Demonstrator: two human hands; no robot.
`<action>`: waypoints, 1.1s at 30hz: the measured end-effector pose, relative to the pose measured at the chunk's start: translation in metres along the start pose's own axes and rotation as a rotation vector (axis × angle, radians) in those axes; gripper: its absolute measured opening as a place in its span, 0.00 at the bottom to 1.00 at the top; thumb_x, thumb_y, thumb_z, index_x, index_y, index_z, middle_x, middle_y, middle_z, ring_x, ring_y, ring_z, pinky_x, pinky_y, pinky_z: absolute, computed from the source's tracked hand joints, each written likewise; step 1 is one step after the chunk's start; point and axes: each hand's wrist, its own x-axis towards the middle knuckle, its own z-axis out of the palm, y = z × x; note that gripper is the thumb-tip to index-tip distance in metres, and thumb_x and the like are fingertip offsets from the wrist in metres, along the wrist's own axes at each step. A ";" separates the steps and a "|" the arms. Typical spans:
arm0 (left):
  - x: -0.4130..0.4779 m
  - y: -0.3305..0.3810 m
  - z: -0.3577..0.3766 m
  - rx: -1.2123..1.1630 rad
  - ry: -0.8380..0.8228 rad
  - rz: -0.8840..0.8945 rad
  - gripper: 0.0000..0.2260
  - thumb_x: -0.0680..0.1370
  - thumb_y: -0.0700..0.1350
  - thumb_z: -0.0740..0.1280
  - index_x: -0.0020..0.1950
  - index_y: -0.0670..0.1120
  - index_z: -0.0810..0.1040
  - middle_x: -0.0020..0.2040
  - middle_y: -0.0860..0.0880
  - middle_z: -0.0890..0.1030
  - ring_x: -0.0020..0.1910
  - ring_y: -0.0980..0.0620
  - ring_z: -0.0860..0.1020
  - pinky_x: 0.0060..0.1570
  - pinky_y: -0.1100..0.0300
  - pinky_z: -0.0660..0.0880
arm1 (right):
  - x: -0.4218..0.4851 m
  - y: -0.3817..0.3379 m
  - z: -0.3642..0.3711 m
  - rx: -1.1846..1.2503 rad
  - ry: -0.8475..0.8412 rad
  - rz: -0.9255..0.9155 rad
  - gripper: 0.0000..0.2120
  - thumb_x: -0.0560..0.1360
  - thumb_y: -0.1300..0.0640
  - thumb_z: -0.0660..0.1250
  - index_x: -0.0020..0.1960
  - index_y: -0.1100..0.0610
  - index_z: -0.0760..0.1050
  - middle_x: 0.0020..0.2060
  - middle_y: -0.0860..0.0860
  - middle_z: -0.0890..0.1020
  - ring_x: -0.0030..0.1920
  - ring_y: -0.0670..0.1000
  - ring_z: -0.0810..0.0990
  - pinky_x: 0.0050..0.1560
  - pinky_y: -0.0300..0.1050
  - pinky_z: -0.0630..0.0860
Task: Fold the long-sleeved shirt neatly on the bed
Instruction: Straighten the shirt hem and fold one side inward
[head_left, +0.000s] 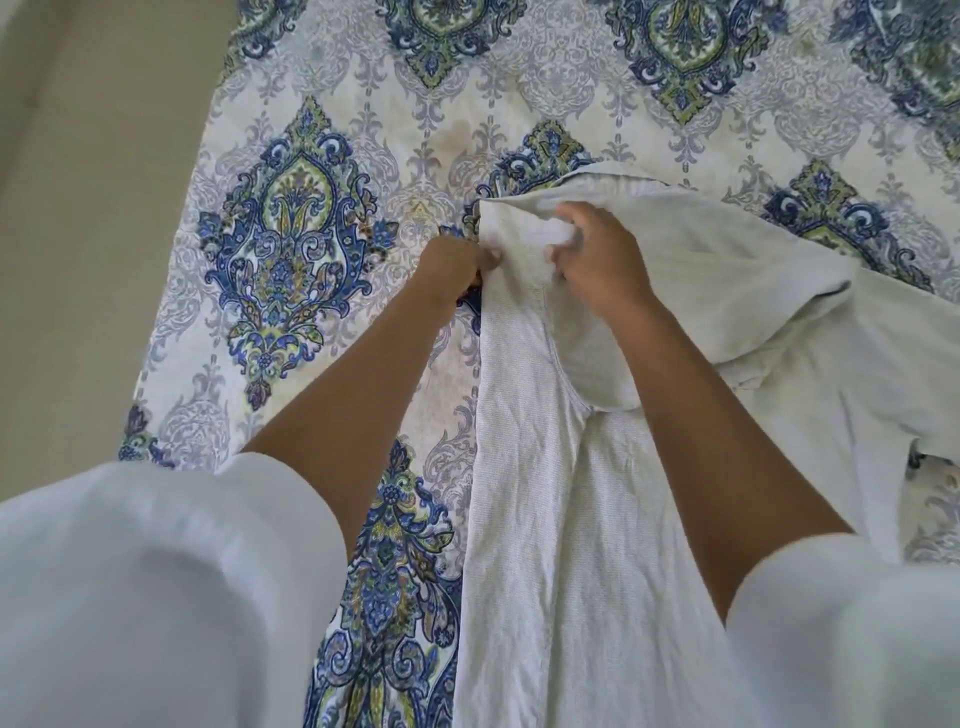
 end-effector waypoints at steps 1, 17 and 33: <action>0.004 -0.002 -0.001 0.031 -0.008 0.017 0.08 0.76 0.39 0.66 0.37 0.45 0.72 0.33 0.50 0.73 0.30 0.55 0.71 0.30 0.65 0.71 | 0.007 0.001 0.003 -0.058 -0.031 0.018 0.09 0.75 0.60 0.63 0.55 0.55 0.76 0.52 0.54 0.78 0.52 0.54 0.76 0.46 0.40 0.66; -0.025 -0.063 0.023 1.223 -0.084 0.811 0.24 0.82 0.53 0.48 0.77 0.47 0.52 0.78 0.46 0.53 0.76 0.50 0.51 0.74 0.50 0.45 | -0.137 0.044 0.088 -0.418 0.212 -0.280 0.22 0.77 0.55 0.54 0.67 0.63 0.69 0.67 0.60 0.72 0.68 0.58 0.70 0.67 0.55 0.61; -0.167 -0.185 0.013 1.468 -0.166 0.769 0.29 0.79 0.57 0.41 0.77 0.46 0.44 0.78 0.46 0.46 0.77 0.47 0.45 0.73 0.50 0.39 | -0.332 0.068 0.122 -0.583 -0.021 -0.073 0.26 0.78 0.50 0.53 0.73 0.59 0.62 0.73 0.55 0.64 0.74 0.54 0.60 0.71 0.62 0.53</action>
